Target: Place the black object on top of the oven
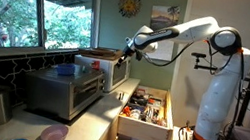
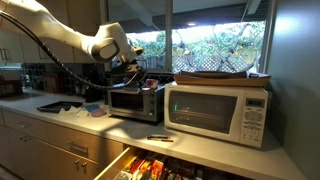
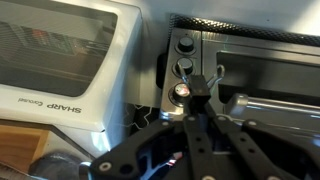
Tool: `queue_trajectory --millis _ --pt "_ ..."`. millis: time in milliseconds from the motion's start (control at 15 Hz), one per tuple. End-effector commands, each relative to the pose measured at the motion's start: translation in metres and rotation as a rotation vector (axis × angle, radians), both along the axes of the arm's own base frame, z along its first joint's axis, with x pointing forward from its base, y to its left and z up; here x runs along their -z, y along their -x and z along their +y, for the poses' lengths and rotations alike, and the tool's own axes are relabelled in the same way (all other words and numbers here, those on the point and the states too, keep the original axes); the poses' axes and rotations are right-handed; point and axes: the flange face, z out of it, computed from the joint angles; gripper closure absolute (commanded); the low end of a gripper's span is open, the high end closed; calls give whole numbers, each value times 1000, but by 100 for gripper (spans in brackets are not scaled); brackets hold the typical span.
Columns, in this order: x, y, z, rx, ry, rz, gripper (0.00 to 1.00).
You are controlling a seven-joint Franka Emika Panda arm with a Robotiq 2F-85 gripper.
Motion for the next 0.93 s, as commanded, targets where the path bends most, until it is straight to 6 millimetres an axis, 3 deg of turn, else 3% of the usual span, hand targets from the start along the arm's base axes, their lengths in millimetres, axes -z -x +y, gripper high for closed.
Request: queue_trajectory --millis 0,67,133,200,400,533,867 --pt "2 -1 -2 6 -2 5 91" --pt "9 -2 -8 14 -4 16 91" --pt "18 -9 -4 38 -53 39 98" --pt "19 -20 12 30 -53 20 98" --pt "-12 -45 77 -11 -79 -100 98" --pt "-32 -66 107 -13 -88 -137 98" --pt "-57 -103 144 4 25 -109 98"
